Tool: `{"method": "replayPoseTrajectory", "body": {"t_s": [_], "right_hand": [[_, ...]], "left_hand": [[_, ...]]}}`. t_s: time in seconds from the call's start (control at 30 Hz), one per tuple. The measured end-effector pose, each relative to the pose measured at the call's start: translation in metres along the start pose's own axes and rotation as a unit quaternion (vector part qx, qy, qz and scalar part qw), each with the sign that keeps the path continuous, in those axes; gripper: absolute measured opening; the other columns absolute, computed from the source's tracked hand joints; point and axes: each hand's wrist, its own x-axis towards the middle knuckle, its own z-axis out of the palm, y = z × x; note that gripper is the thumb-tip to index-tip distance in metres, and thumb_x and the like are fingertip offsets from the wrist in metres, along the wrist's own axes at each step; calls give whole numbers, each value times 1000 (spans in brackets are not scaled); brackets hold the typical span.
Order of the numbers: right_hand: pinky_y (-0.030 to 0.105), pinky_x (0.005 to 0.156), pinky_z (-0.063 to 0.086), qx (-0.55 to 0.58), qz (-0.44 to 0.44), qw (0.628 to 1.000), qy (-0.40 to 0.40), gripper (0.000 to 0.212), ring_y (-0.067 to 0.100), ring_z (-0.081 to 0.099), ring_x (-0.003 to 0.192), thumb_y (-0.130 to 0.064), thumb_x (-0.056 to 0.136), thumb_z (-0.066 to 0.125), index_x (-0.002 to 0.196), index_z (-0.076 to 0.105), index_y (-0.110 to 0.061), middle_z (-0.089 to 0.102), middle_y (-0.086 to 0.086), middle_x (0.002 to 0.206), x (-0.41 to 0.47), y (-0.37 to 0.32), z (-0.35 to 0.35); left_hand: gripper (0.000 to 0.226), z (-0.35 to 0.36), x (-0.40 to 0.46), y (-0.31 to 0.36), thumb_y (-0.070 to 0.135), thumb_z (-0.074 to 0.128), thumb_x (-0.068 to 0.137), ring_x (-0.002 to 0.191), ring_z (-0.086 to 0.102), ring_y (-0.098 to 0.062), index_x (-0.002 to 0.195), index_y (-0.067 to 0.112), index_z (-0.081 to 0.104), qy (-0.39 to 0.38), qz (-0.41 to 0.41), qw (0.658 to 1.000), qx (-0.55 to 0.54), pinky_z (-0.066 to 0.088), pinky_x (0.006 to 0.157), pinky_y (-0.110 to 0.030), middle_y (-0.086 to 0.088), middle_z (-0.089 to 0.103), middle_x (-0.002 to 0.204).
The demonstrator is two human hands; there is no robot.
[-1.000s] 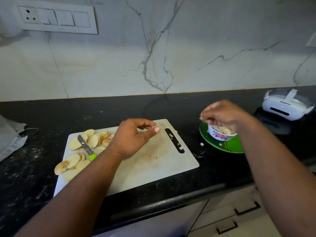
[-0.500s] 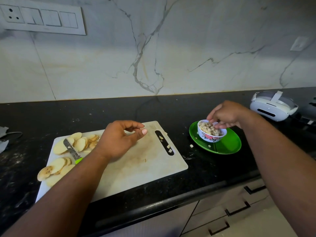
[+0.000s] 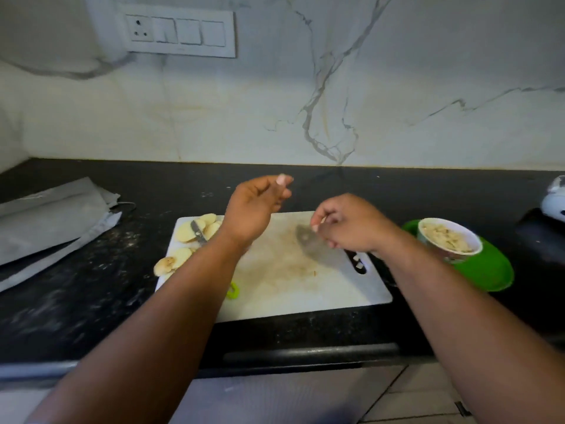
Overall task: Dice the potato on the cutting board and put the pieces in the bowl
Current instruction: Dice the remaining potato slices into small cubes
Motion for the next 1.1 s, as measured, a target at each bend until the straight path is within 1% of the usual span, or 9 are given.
{"method": "replayPoseTrajectory", "body": {"t_s": [0.1, 0.2, 0.4, 0.47, 0.6, 0.7, 0.83, 0.97, 1.1], "right_hand": [[22, 58, 46, -15, -33, 999, -16, 5, 2, 63, 57, -29, 80, 76, 76, 72, -26, 67, -15, 61, 20, -19, 33], [24, 54, 49, -27, -55, 998, -19, 11, 3, 64, 57, -31, 77, 77, 71, 73, -23, 68, -14, 62, 36, -41, 58], [32, 51, 41, -42, -87, 992, -85, 69, 12, 51, 51, -78, 52, 72, 69, 66, -11, 54, -5, 53, 27, -70, 104], [33, 55, 49, -58, -99, 988, -103, 58, 10, 59, 57, -71, 53, 78, 68, 68, -16, 63, -7, 58, 21, -70, 109], [37, 59, 55, -89, -110, 985, -96, 29, 14, 63, 61, -44, 61, 77, 67, 68, -17, 67, -3, 63, 19, -64, 108], [34, 49, 48, -123, -109, 984, -73, 30, 20, 60, 56, -41, 58, 66, 64, 63, -11, 62, 4, 59, 21, -53, 101], [30, 48, 38, -35, -103, 990, -93, 23, 12, 47, 46, -33, 61, 66, 59, 60, -11, 55, 6, 52, 24, -42, 92], [27, 49, 28, 42, -103, 989, -99, 25, 12, 35, 47, -20, 67, 67, 55, 51, -5, 38, 0, 48, 26, -36, 74], [23, 49, 28, 109, -88, 987, -71, 23, 12, 35, 47, -13, 68, 65, 54, 49, -5, 39, 1, 48, 34, -22, 52]], "left_hand": [[20, -22, 7, 22, 26, 54, 108, 81, 62, -9, 114, 16, 71, 44, -33, 996, -76, 56, 82, -22, -2, 69, 89], [17, -57, 7, 36, 22, 60, 105, 83, 63, -12, 114, 13, 72, 79, -50, 994, -50, 58, 82, -22, -5, 69, 90], [8, -126, -2, 32, 20, 71, 99, 75, 59, -15, 106, 19, 76, 164, -66, 974, 142, 55, 74, -28, -4, 70, 87], [8, -141, -6, 24, 23, 75, 96, 73, 63, -9, 104, 25, 75, 165, -82, 959, 217, 55, 76, -29, 4, 73, 86], [20, -159, -13, 15, 27, 77, 94, 94, 66, -4, 114, 26, 75, 116, -135, 924, 338, 51, 94, -29, 10, 74, 99], [47, -162, -16, 13, 32, 80, 91, 113, 64, -12, 136, 29, 64, 36, -185, 893, 408, 43, 96, -29, 8, 72, 115], [71, -157, -15, 8, 40, 84, 85, 130, 59, -17, 148, 27, 54, -42, -186, 867, 461, 41, 104, -29, 2, 64, 139], [71, -157, -15, 5, 51, 82, 83, 122, 62, -12, 146, 29, 57, -48, -166, 865, 470, 43, 101, -28, 6, 68, 132], [75, -159, -16, -1, 46, 93, 71, 101, 63, -4, 139, 32, 63, -21, -157, 865, 476, 45, 90, -24, 13, 69, 114]]}}
